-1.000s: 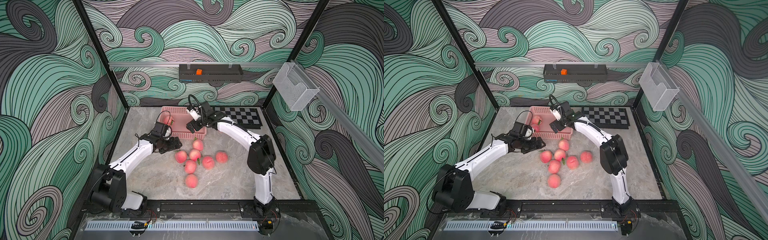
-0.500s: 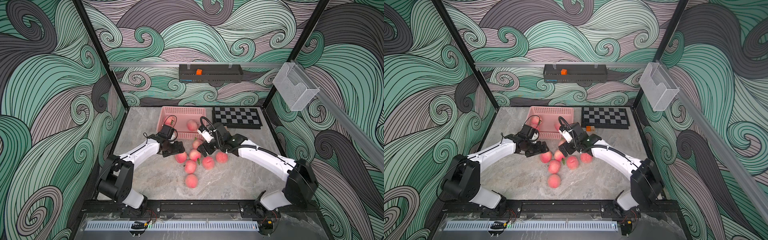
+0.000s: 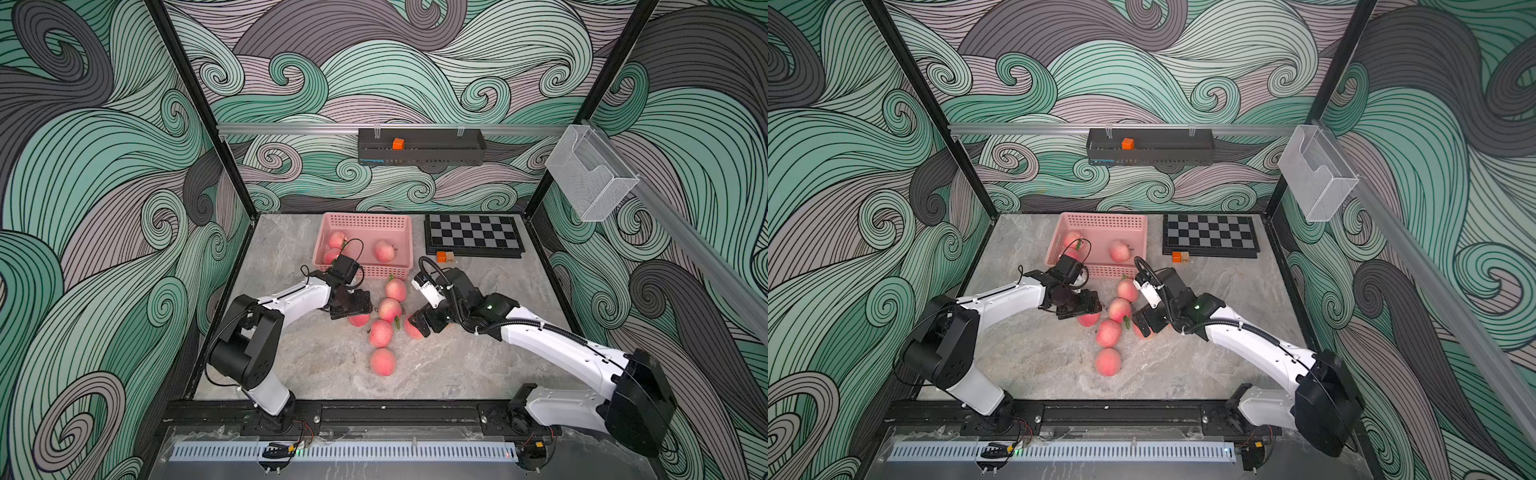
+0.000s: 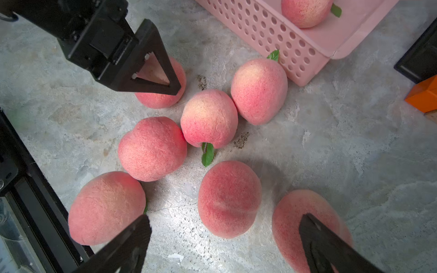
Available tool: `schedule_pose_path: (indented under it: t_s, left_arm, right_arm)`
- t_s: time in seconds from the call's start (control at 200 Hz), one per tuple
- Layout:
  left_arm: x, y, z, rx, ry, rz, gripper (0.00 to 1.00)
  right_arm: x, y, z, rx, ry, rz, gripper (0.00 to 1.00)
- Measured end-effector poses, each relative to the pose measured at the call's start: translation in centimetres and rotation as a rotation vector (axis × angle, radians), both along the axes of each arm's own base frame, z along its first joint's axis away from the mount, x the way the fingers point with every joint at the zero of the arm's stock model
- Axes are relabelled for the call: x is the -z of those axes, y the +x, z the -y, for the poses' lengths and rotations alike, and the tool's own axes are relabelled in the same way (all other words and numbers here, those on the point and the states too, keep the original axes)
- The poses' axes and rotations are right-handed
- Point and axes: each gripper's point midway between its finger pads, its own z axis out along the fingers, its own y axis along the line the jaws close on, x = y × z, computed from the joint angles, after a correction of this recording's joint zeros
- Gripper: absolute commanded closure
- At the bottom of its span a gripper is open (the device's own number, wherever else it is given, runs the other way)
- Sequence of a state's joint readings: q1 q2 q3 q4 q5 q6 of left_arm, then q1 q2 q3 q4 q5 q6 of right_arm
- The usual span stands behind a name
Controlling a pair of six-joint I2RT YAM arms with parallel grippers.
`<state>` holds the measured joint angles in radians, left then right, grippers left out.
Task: Put the peaches into the basket
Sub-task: Pick up the peach from the center of the board.
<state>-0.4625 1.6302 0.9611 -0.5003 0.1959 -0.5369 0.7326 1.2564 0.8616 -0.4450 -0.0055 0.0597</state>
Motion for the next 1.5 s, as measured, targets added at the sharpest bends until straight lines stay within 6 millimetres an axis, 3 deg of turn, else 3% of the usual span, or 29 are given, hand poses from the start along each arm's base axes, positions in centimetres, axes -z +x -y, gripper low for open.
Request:
schedule_pose_path:
  t_s: [0.255, 0.64, 0.881, 1.191, 1.346, 1.501]
  left_arm:
    - [0.1, 0.1, 0.2, -0.001, 0.003, 0.002, 0.30]
    - [-0.7, 0.4, -0.3, -0.007, 0.045, 0.019, 0.33]
    - [-5.8, 2.3, 0.2, 0.008, 0.029, 0.116, 0.33]
    - [-15.0, 7.7, 1.5, 0.036, 0.025, 0.356, 0.33]
    - [-17.1, 10.9, 1.9, 0.033, 0.052, 0.427, 0.33]
    - [-17.0, 14.6, 2.1, 0.020, 0.085, 0.449, 0.32]
  right_arm:
    - [0.4, -0.1, 0.1, -0.002, -0.001, -0.001, 0.01]
    - [-1.5, -0.2, -0.4, -0.016, 0.059, 0.040, 0.01]
    - [-2.7, -0.5, -0.6, -0.031, 0.104, 0.051, 0.01]
    - [-3.6, 0.7, 0.1, -0.003, 0.148, 0.043, 0.01]
    - [-4.5, 1.3, 0.5, 0.010, 0.172, 0.051, 0.01]
    - [-4.8, 1.7, 0.9, 0.021, 0.187, 0.049, 0.01]
